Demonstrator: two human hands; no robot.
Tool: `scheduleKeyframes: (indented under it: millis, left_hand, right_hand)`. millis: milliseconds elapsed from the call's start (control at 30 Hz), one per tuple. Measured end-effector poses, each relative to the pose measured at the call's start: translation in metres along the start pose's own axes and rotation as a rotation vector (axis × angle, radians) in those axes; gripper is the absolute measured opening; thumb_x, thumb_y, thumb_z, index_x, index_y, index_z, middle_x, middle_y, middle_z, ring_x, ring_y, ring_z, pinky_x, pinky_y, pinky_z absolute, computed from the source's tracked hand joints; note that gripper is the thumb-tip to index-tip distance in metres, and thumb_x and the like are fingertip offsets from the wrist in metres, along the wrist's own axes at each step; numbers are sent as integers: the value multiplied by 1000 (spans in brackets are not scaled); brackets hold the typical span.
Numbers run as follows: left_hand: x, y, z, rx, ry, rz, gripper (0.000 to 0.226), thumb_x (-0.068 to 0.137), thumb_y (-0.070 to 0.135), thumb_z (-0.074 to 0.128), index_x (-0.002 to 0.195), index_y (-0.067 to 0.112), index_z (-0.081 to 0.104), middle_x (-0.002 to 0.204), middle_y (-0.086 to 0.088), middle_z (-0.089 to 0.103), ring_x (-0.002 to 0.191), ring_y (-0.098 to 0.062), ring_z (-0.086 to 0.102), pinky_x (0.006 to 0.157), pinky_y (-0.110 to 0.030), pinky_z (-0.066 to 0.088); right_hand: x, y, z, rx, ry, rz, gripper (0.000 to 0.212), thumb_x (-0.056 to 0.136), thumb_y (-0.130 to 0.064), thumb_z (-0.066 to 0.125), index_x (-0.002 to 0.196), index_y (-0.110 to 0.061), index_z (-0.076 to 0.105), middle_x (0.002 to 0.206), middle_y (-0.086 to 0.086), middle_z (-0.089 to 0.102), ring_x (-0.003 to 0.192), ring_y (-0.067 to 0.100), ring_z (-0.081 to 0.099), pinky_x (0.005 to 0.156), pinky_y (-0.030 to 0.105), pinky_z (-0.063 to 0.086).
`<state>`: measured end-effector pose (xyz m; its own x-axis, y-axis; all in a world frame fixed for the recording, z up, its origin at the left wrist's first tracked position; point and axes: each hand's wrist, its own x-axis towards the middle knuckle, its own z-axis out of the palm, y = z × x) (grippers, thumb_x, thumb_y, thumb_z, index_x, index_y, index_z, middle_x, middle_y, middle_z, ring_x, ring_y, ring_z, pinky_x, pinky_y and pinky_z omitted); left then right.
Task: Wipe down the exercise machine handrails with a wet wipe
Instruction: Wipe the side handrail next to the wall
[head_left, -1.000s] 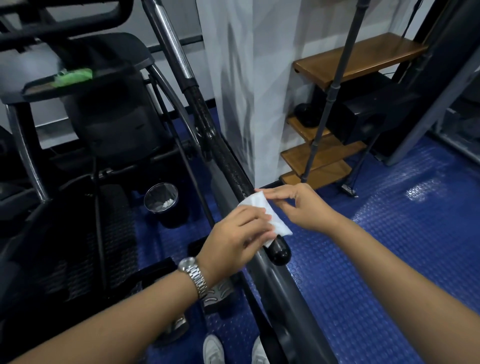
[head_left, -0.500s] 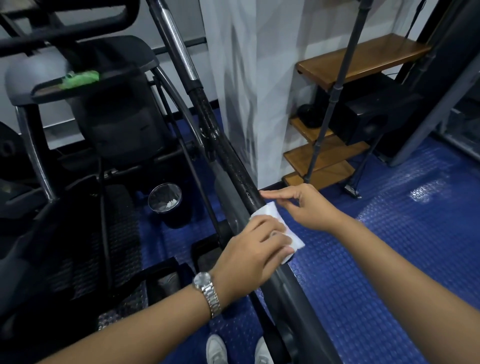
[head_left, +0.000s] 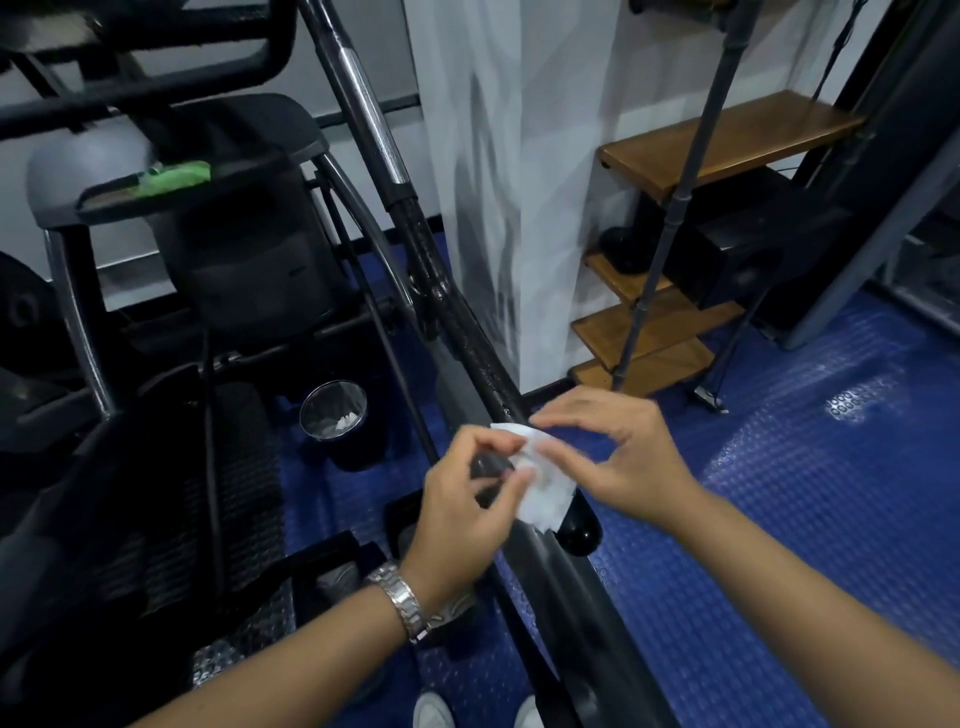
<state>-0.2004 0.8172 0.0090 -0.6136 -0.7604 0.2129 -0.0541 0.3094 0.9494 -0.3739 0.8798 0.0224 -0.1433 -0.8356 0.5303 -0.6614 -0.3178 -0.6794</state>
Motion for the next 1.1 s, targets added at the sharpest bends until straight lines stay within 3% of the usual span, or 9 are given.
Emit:
scheduleKeyframes:
  millis: [133,233,333,467,600,733,900,1000,1100]
  left_hand:
    - [25,-13,-24,-126,136,-106,17,94,-5,42,96,11,48,100,-9,65,95,-20,66,81,-40,56]
    - [50,-28,-39,267,105,5,29,93,-3,42,110,18,53,116,2,59,108,-10,58,94,-37,51]
    - [79,-39,-48,665,-59,198,49,90,-6,42,135,13,44,144,3,40,135,-10,34,109,-14,29]
    - [111,-51,-58,958,-201,343,68,79,-15,45,143,7,35,151,-5,33,139,-20,29,115,-39,28]
    - [119,-53,-66,969,-238,391,70,73,-18,46,138,5,42,145,-8,41,135,-23,38,114,-45,29]
    - [119,-53,-64,937,-224,429,69,70,-19,46,136,2,44,143,-11,44,133,-26,40,111,-46,33]
    - [117,-52,-63,911,-220,434,68,70,-19,46,136,1,44,142,-12,44,133,-25,40,110,-45,35]
    - [117,-52,-62,888,-200,429,67,70,-19,46,134,0,46,141,-13,45,131,-25,42,111,-41,34]
    - [117,-53,-63,875,-186,423,66,72,-19,46,135,2,47,142,-10,45,132,-22,41,111,-35,33]
  right_hand:
    - [-17,-3,18,-85,-183,-11,25,81,-29,74,101,-14,75,101,-6,71,101,8,63,83,30,54]
    - [-18,3,11,-57,-200,-18,17,85,-22,71,99,-14,76,100,-7,71,103,5,62,82,23,54]
    - [-7,10,12,-37,-171,50,21,84,-9,69,104,-14,75,111,-4,69,106,5,62,83,28,55]
    - [-4,7,9,-70,-245,57,19,85,-11,67,101,-16,76,113,-8,69,113,0,58,89,23,52]
    - [-4,5,-3,-17,-243,86,10,83,-22,71,87,-15,78,101,-11,71,102,-2,62,85,22,53]
    - [4,6,12,-4,-183,126,21,78,-35,74,84,-14,76,103,-9,72,106,-3,61,88,23,52]
    - [-2,7,4,35,-192,117,14,77,-22,78,73,-11,72,91,-7,73,99,0,65,84,28,55]
    - [16,13,10,19,-126,157,9,77,-17,78,77,-9,74,92,-5,71,88,3,65,76,30,55]
    - [27,12,23,-39,-136,139,13,80,-18,76,92,-12,76,99,-6,70,92,3,64,81,28,54]
